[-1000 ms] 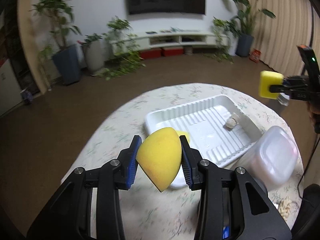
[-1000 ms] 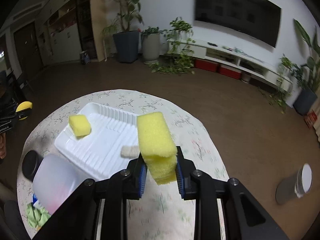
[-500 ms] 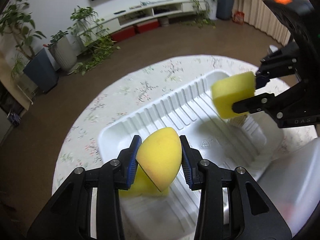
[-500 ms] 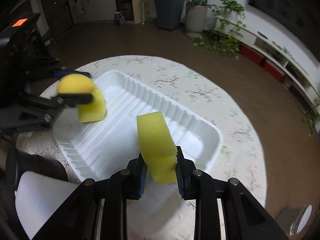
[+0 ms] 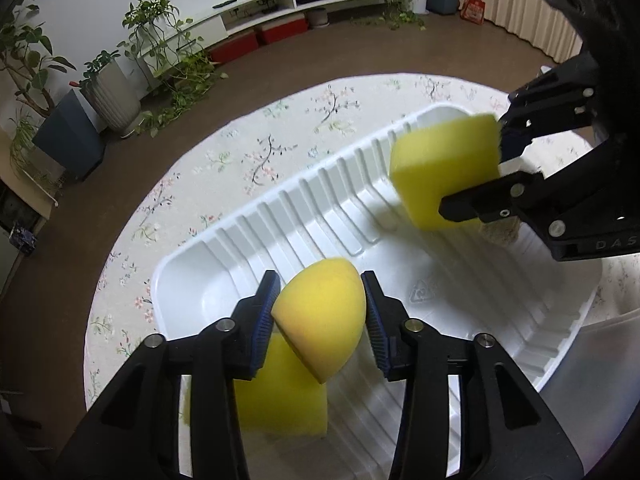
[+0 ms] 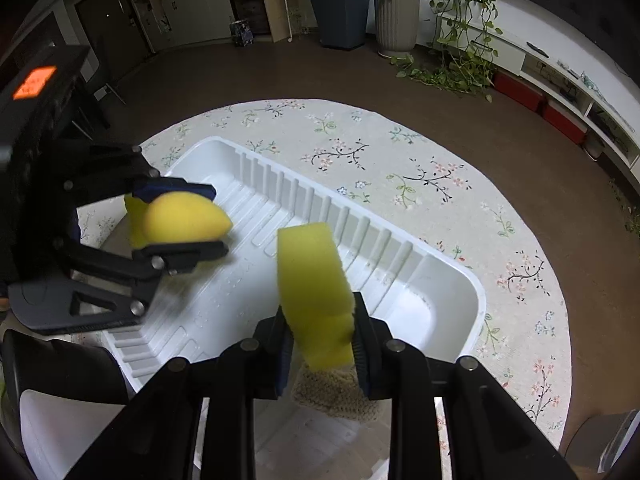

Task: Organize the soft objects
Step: 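Carry both sponges into the white tray and open both tools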

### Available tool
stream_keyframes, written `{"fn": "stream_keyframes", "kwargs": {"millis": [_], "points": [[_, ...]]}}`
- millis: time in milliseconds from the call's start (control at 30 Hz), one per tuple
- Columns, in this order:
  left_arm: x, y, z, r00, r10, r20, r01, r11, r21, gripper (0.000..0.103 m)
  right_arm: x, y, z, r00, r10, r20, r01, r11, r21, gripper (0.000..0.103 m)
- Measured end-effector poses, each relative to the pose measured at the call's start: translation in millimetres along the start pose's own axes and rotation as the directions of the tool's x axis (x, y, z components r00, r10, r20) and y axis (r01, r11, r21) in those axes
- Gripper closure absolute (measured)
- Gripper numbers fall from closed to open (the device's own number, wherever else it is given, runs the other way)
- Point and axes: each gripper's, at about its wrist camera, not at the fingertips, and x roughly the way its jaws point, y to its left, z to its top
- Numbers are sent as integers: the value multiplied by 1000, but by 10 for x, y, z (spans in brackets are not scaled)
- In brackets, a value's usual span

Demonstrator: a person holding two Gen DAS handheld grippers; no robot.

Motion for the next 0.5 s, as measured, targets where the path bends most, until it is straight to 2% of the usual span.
{"fn": "stream_keyframes", "kwargs": {"millis": [167, 267, 367, 500], "points": [[-41, 81, -6, 999, 11, 30, -10, 1000, -26, 28, 9, 12, -24, 1000, -16, 3, 16, 1000, -4, 72], [-27, 126, -20, 1000, 13, 23, -12, 999, -46, 27, -15, 11, -39, 999, -30, 12, 31, 1000, -5, 63], [-15, 130, -34, 1000, 20, 23, -19, 999, -49, 27, -48, -4, -47, 999, -36, 21, 36, 999, 0, 61], [-113, 180, -31, 998, 11, 67, -6, 997, -78, 27, -92, -13, -71, 999, -41, 32, 41, 999, 7, 51]]}}
